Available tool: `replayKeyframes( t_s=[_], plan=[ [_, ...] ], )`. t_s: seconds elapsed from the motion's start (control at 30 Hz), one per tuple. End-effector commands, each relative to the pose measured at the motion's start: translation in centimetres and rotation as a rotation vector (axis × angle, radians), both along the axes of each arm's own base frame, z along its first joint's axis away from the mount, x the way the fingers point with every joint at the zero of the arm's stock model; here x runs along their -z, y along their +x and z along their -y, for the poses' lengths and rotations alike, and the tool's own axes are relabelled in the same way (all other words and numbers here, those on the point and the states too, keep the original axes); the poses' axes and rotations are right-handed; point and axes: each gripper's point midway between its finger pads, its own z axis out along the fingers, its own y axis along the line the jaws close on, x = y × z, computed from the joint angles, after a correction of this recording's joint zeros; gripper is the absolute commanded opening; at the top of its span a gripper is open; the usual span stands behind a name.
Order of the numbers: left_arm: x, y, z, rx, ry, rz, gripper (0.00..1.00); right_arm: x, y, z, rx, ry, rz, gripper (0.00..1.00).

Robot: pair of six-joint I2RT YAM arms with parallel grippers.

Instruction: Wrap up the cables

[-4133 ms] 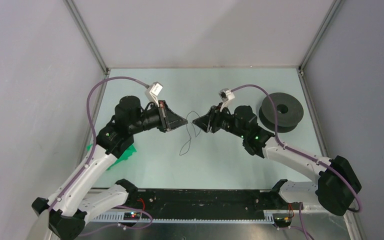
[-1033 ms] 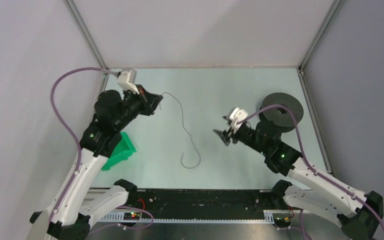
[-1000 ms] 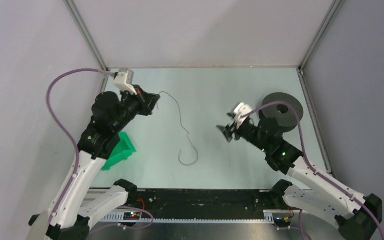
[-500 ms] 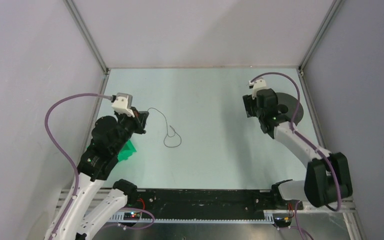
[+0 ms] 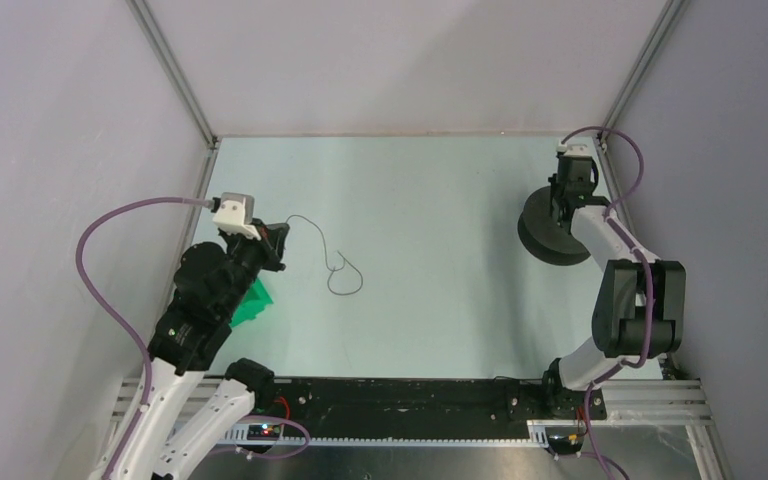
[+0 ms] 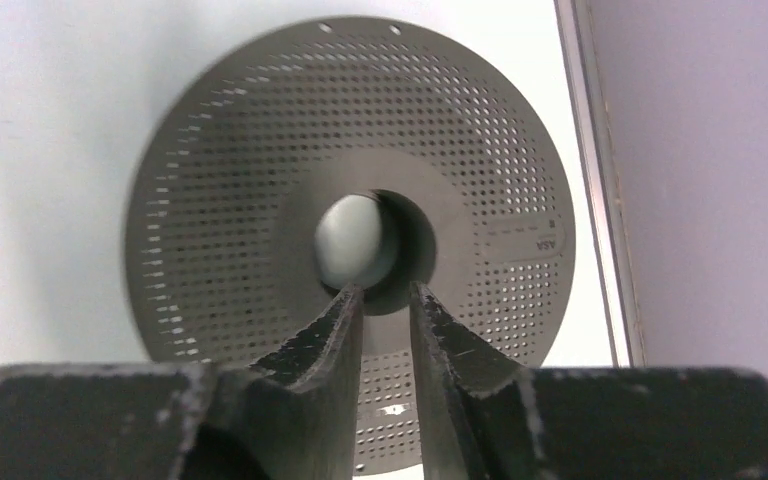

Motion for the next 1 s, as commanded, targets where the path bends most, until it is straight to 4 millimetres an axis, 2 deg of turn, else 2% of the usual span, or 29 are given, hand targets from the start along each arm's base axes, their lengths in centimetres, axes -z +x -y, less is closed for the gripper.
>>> replayKeyframes(
  t_s=[0.0,0.23,0.33,0.5,0.63,0.77,0.8,0.83,0.97],
  plan=[
    [-1.0,0.2,-0.7,-0.033,0.004,0.045,0.0,0.3,0.1,2.7,0.078,-0.022,-0.021,0.26],
    [-0.8,0.4,-0.7,-0.035,0.007,0.038,0.0,2.4,1.7,3.7,0.058,0.026,-0.031,0.23],
    [-0.7,0.4,-0.9,-0.047,0.011,0.037,0.0,4.0,2.5,2.5,-0.012,0.072,-0.065,0.23],
    [-0.6,0.6,-1.1,-0.061,0.016,0.036,0.0,6.2,2.3,0.2,-0.074,0.109,-0.134,0.23],
    [-0.6,0.7,-1.3,-0.073,0.02,0.032,0.0,7.7,1.8,-2.5,-0.147,0.144,-0.196,0.24],
    [-0.6,0.7,-1.3,-0.076,0.018,0.035,0.0,7.6,1.0,-5.3,-0.2,0.186,-0.227,0.25],
    [-0.6,0.6,-1.3,-0.076,0.017,0.035,0.0,7.6,0.7,-6.9,-0.242,0.231,-0.236,0.25],
    [-0.6,0.6,-1.3,-0.073,0.017,0.035,0.0,7.2,0.5,-9.4,-0.308,0.298,-0.233,0.26],
    [-0.7,0.5,-0.9,-0.049,0.014,0.037,0.0,6.5,-1.9,-15.7,-0.386,0.488,-0.286,0.29]
  ],
)
